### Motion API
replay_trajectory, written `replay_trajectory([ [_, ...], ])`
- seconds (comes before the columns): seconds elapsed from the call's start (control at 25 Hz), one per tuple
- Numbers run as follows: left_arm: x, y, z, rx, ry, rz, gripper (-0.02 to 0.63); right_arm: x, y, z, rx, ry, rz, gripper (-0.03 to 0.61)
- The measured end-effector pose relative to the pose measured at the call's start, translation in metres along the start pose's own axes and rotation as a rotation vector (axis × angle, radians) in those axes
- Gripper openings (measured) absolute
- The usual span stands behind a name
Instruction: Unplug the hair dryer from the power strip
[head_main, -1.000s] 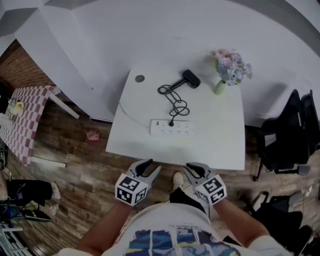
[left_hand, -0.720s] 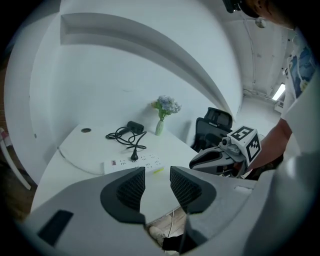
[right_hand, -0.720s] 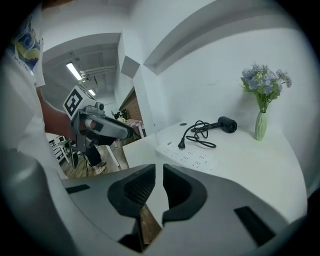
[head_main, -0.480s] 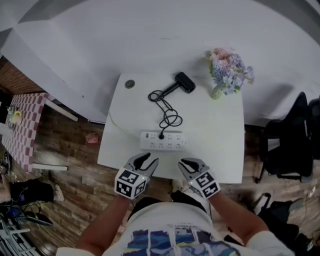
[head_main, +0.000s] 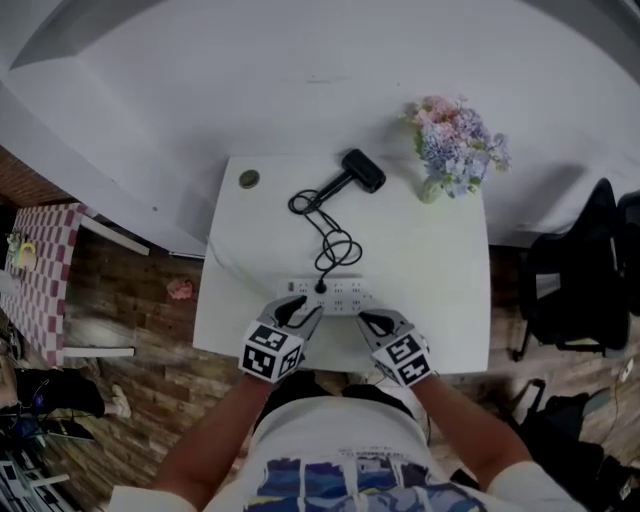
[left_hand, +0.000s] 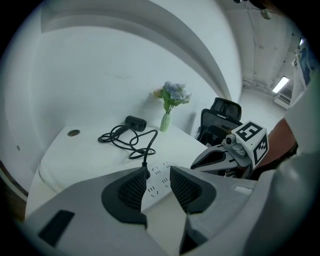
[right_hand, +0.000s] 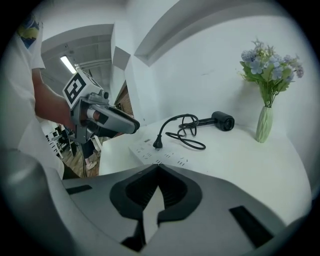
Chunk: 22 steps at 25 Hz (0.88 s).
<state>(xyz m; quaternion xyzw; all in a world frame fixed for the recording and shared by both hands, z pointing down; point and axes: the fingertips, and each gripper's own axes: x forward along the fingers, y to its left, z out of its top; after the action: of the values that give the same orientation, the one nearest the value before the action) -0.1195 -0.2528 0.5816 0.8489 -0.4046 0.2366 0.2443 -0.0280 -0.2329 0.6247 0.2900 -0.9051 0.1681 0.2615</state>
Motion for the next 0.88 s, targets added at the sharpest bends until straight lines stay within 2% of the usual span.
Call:
replay_trajectory([
  [0.48,0.042,0.025,0.006,0.094,0.086,-0.111,0.141,0.032,-0.020,-0.011,0.050,0.042,-0.095,-0.002],
  [0.88,0.065,0.026,-0.005,0.145,0.156,-0.181,0.141,0.032,-0.020,-0.014,-0.039,0.048,-0.153,-0.002],
])
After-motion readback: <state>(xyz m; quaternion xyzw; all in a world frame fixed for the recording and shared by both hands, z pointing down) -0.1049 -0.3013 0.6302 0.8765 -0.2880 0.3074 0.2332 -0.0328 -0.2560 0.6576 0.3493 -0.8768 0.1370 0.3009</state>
